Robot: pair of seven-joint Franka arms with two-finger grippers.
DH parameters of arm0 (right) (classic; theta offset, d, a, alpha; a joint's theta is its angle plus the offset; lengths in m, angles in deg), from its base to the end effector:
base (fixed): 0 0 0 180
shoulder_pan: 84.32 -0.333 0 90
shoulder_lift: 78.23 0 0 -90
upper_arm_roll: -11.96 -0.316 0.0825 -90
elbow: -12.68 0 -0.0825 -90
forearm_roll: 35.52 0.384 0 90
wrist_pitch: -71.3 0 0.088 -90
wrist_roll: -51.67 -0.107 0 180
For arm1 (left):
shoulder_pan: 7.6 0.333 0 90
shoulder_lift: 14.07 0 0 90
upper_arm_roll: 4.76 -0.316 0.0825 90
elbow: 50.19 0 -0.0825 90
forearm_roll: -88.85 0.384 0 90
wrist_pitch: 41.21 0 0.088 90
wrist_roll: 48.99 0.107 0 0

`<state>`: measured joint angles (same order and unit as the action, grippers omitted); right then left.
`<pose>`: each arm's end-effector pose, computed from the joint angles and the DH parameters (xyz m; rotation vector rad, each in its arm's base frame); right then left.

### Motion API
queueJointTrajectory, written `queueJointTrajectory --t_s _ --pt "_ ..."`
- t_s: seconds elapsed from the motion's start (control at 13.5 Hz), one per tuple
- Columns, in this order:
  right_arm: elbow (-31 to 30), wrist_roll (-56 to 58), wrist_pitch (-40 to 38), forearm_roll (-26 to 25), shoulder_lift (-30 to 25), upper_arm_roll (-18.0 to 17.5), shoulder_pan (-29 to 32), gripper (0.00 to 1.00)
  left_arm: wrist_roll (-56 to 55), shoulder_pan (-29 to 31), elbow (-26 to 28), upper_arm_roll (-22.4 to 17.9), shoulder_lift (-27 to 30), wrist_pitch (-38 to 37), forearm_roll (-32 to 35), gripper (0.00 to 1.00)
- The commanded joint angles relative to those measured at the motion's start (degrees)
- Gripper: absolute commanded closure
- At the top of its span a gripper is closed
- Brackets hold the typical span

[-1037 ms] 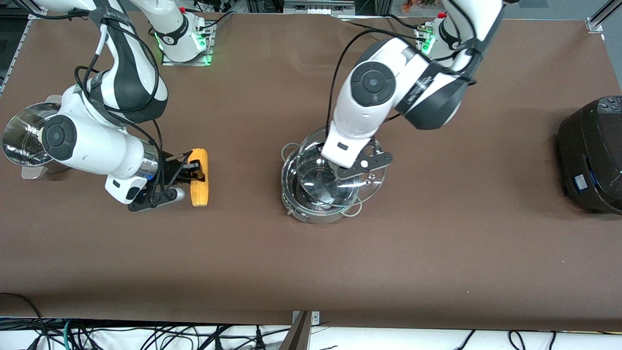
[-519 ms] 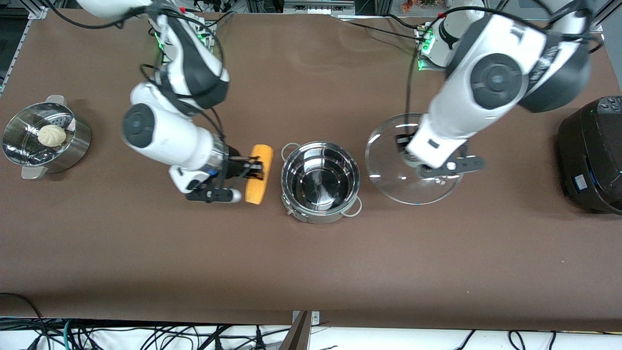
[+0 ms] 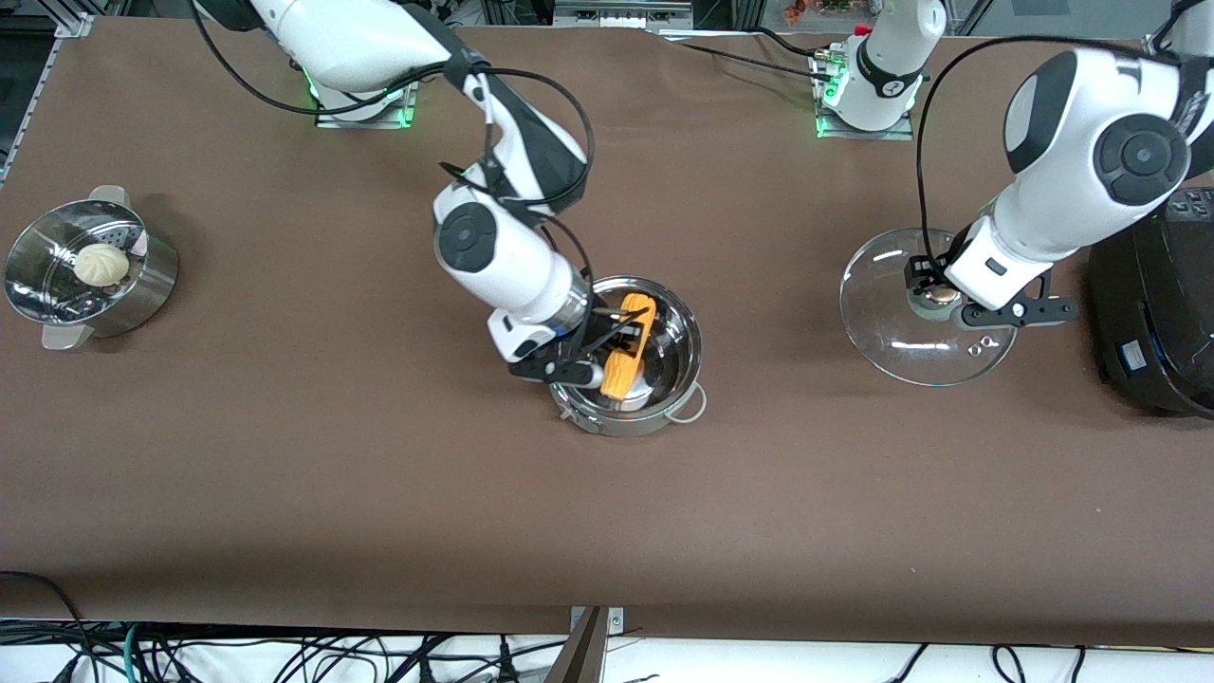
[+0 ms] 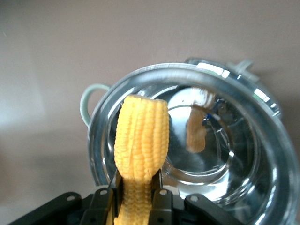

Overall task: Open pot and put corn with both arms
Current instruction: 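Move the corn over the pot while the left gripper lowers the lid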

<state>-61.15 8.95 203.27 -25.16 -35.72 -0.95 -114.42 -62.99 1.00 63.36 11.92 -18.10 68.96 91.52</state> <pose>0.5903 0.4924 0.3449 -2.7220 0.2417 -0.0139 0.5515 -0.0728 0.4219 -3.0872 -0.1296 0.1849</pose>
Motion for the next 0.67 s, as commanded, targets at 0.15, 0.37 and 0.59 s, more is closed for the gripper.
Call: queueJointTrajectory --t_s 0.15,0.37,0.59 --pt "-0.88 -0.87 -1.63 -10.78 3.62 0.34 -1.89 0.96 2.14 4.06 9.76 0.64 -4.20 15.14 0.58 1.00" --pt "-0.62 -0.96 -1.19 -12.20 7.93 0.34 -3.21 0.96 2.14 5.82 9.67 0.64 -11.06 21.64 0.66 1.00" --pt "-0.53 -0.96 -1.63 -12.47 7.77 0.42 -3.56 0.15 1.44 6.09 9.40 0.55 -15.99 25.51 1.10 1.00"
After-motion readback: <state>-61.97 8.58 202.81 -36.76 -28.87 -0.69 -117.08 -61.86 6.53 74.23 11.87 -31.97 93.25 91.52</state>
